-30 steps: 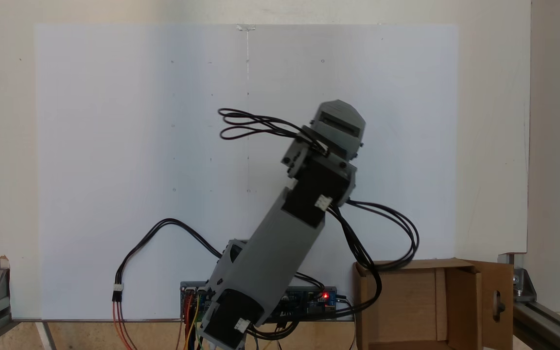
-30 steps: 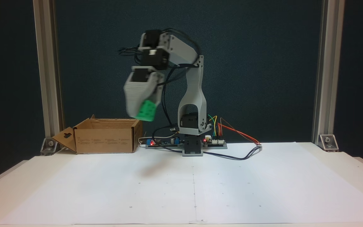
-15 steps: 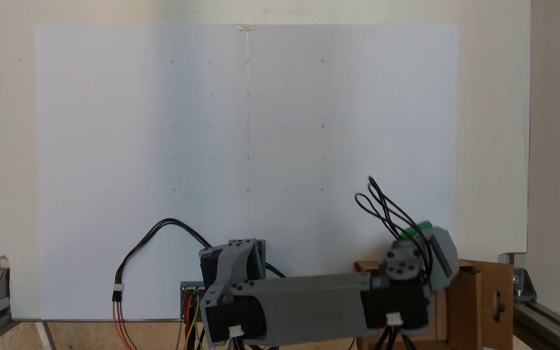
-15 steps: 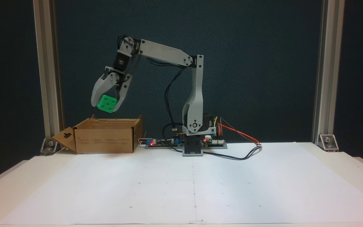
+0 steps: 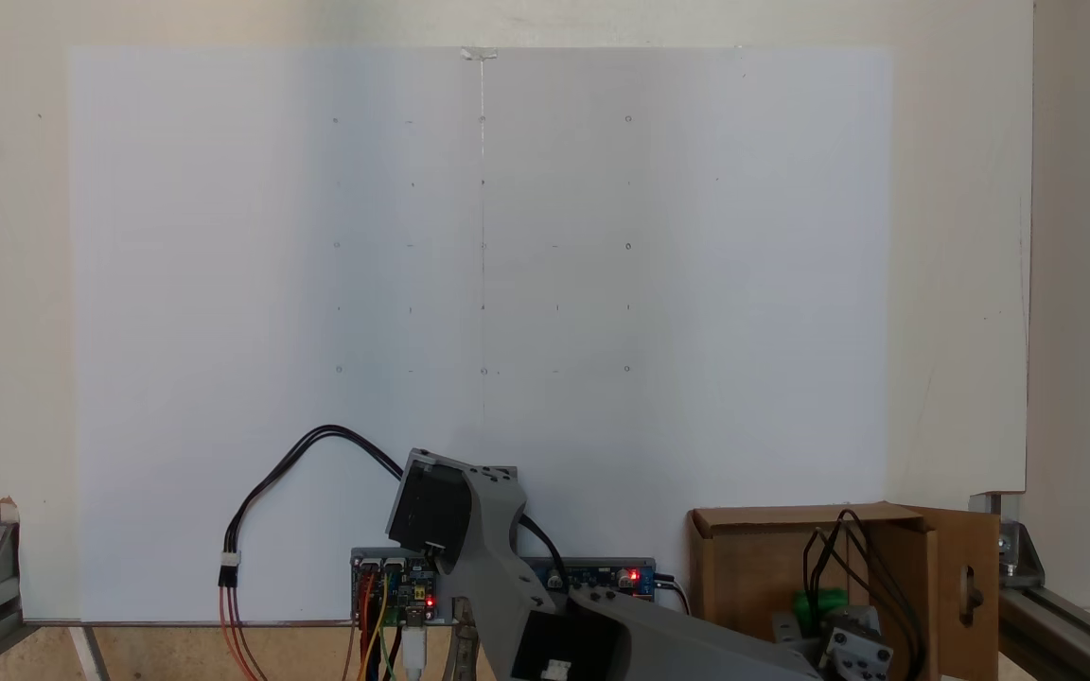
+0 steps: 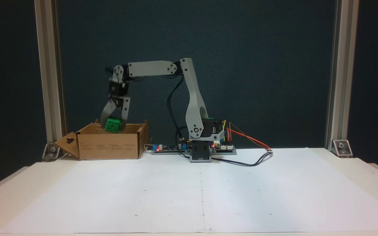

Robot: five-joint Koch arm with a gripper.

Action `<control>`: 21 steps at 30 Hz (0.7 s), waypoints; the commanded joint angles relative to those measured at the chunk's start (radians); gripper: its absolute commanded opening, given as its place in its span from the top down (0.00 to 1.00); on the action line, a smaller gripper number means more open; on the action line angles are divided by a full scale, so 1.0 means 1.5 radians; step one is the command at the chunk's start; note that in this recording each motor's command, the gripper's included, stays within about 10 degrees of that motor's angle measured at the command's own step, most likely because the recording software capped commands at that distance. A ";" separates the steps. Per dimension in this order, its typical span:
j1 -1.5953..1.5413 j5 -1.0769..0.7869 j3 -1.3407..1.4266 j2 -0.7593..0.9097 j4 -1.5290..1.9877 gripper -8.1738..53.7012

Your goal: Grasp a green dice and put it in the bin.

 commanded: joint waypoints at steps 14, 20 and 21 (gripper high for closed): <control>0.003 -0.045 -0.025 -0.006 -0.053 0.28; -0.077 0.132 -0.050 0.093 -0.131 0.28; -0.101 0.152 -0.069 0.111 -0.137 0.28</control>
